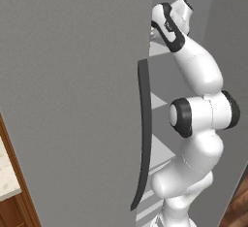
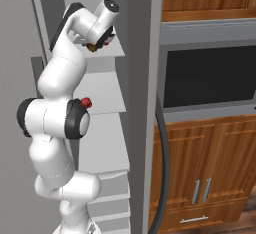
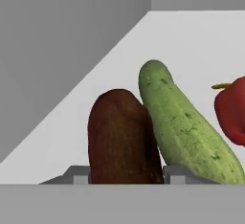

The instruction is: Take the sweet potato and bell pepper from the second highest rack and move them to the highest rack where the cucumber and bell pepper are located, to maximize freezer space. Close the freezer door after rearranging.

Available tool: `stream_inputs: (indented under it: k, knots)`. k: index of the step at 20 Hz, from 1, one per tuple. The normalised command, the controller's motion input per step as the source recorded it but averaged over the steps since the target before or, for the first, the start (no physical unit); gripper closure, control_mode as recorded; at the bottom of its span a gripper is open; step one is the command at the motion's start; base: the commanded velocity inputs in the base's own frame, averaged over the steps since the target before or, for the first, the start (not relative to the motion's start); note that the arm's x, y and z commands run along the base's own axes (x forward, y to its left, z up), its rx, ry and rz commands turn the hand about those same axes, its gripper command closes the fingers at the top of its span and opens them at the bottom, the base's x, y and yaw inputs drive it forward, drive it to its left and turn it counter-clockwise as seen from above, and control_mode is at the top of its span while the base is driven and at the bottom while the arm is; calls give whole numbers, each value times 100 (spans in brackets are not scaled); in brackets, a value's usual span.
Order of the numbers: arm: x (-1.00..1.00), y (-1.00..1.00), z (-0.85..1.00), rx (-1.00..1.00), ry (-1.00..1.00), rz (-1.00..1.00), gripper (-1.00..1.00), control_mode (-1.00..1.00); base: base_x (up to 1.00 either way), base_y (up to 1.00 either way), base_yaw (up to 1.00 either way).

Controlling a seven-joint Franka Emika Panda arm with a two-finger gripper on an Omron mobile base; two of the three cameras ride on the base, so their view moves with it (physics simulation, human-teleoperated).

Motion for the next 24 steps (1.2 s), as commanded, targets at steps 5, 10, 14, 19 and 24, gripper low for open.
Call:
stream_inputs:
  k: [5, 10, 14, 19, 24]
  knots:
    - [40, 12, -22, -2, 0, 12, 100, -100, 0, 0, 0]
    - [40, 14, -23, -1, 0, 12, 100, -100, 0, 0, 0]
    - [41, 21, -31, -5, 0, 11, -100, -100, 0, 0, 0]
    - [14, 10, -23, -3, 0, 5, -100, -100, 0, 0, 0]
    - [-15, 0, -6, 0, 0, 0, -100, -100, 0, 0, 0]
